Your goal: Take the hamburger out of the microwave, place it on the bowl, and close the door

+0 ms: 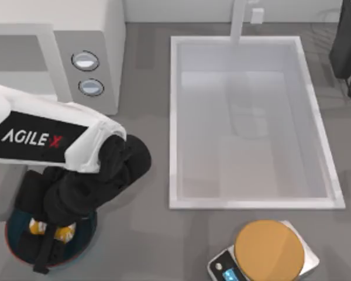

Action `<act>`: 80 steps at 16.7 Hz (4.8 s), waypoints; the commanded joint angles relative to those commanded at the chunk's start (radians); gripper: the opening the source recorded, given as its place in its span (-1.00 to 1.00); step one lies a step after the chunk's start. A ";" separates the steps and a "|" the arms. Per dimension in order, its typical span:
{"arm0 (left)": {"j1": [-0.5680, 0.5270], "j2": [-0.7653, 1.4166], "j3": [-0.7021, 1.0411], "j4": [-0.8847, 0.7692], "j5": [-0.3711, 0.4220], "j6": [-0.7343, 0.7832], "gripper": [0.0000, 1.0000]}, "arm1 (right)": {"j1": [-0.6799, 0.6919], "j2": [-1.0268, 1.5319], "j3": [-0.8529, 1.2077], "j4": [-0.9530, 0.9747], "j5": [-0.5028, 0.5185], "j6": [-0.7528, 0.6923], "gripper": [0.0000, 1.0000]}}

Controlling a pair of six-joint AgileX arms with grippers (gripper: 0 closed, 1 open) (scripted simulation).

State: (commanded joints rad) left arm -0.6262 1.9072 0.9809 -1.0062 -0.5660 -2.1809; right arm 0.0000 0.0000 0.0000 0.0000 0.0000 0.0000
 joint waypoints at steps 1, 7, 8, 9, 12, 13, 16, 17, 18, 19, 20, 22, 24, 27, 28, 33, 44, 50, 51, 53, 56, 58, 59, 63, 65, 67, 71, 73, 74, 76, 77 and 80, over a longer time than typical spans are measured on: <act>0.000 0.000 0.000 0.000 0.000 0.000 0.51 | 0.000 0.000 0.000 0.000 0.000 0.000 1.00; 0.000 0.000 0.000 0.000 0.000 0.000 1.00 | 0.000 0.000 0.000 0.000 0.000 0.000 1.00; 0.000 0.000 0.000 0.000 0.000 0.000 1.00 | 0.000 0.000 0.000 0.000 0.000 0.000 1.00; 0.000 0.000 0.000 0.000 0.000 0.000 1.00 | 0.000 0.000 0.000 0.000 0.000 0.000 1.00; 0.000 0.000 0.000 0.000 0.000 0.000 1.00 | 0.000 0.000 0.000 0.000 0.000 0.000 1.00; -0.002 -0.005 0.000 -0.004 -0.001 -0.002 1.00 | 0.000 0.000 0.000 0.000 0.000 0.000 1.00; 0.008 -0.035 -0.007 0.008 0.002 0.027 1.00 | 0.000 0.000 0.000 0.000 0.000 0.000 1.00; 0.018 -0.064 -0.019 0.022 0.009 0.058 1.00 | 0.000 0.000 0.000 0.000 0.000 0.000 1.00; 0.031 -0.101 -0.036 0.042 0.019 0.098 1.00 | 0.000 0.000 0.000 0.000 0.000 0.000 1.00; 0.046 -0.148 -0.060 0.067 0.032 0.150 1.00 | 0.000 0.000 0.000 0.000 0.000 0.000 1.00; 0.065 -0.203 -0.088 0.097 0.049 0.211 1.00 | 0.000 0.000 0.000 0.000 0.000 0.000 1.00; 0.108 -0.338 -0.159 0.167 0.090 0.365 1.00 | 0.000 0.000 0.000 0.000 0.000 0.000 1.00; 0.159 -0.500 -0.242 0.251 0.138 0.555 1.00 | 0.000 0.000 0.000 0.000 0.000 0.000 1.00; 0.248 -0.778 -0.385 0.395 0.221 0.899 1.00 | 0.000 0.000 0.000 0.000 0.000 0.000 1.00; 0.279 -0.877 -0.435 0.446 0.250 1.024 1.00 | 0.000 0.000 0.000 0.000 0.000 0.000 1.00; 0.438 -1.378 -0.688 0.703 0.397 1.626 1.00 | 0.000 0.000 0.000 0.000 0.000 0.000 1.00; 0.626 -1.907 -0.981 1.006 0.566 2.181 1.00 | 0.000 0.000 0.000 0.000 0.000 0.000 1.00; 0.626 -1.907 -0.981 1.006 0.566 2.181 0.55 | 0.000 0.000 0.000 0.000 0.000 0.000 1.00; 0.626 -1.907 -0.981 1.006 0.566 2.181 0.40 | 0.000 0.000 0.000 0.000 0.000 0.000 1.00; 0.626 -1.907 -0.981 1.006 0.566 2.181 0.10 | 0.000 0.000 0.000 0.000 0.000 0.000 1.00; 0.626 -1.907 -0.981 1.006 0.566 2.181 -0.36 | 0.000 0.000 0.000 0.000 0.000 0.000 1.00; 0.626 -1.907 -0.981 1.006 0.566 2.181 -0.66 | 0.000 0.000 0.000 0.000 0.000 0.000 1.00; 0.626 -1.907 -0.981 1.006 0.566 2.181 -0.81 | 0.000 0.000 0.000 0.000 0.000 0.000 1.00; 0.626 -1.907 -0.981 1.006 0.566 2.181 -1.00 | 0.000 0.000 0.000 0.000 0.000 0.000 1.00; 0.626 -1.907 -0.981 1.006 0.566 2.181 -1.00 | 0.000 0.000 0.000 0.000 0.000 0.000 1.00; 0.626 -1.907 -0.981 1.006 0.566 2.181 -1.00 | 0.000 0.000 0.000 0.000 0.000 0.000 1.00; 0.608 -1.895 -0.978 1.016 0.548 2.181 -1.00 | 0.000 0.000 0.000 0.000 0.000 0.000 1.00; 0.553 -1.869 -0.973 1.037 0.493 2.181 -1.00 | 0.000 0.000 0.000 0.000 0.000 0.000 1.00; 0.530 -1.856 -0.970 1.046 0.470 2.182 -1.00 | 0.000 0.000 0.000 0.000 0.000 0.000 1.00; 0.503 -1.842 -0.967 1.058 0.443 2.182 -1.00 | 0.000 0.000 0.000 0.000 0.000 0.000 1.00; 0.503 -1.842 -0.967 1.058 0.443 2.182 -1.00 | 0.000 0.000 0.000 0.000 0.000 0.000 1.00; 0.503 -1.842 -0.971 1.060 0.442 2.181 -1.00 | 0.000 0.000 0.000 0.000 0.000 0.000 1.00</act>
State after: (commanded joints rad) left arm -0.1236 0.0653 0.0103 0.0533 -0.1239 0.0003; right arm 0.0000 0.0000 0.0000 0.0000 0.0000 0.0000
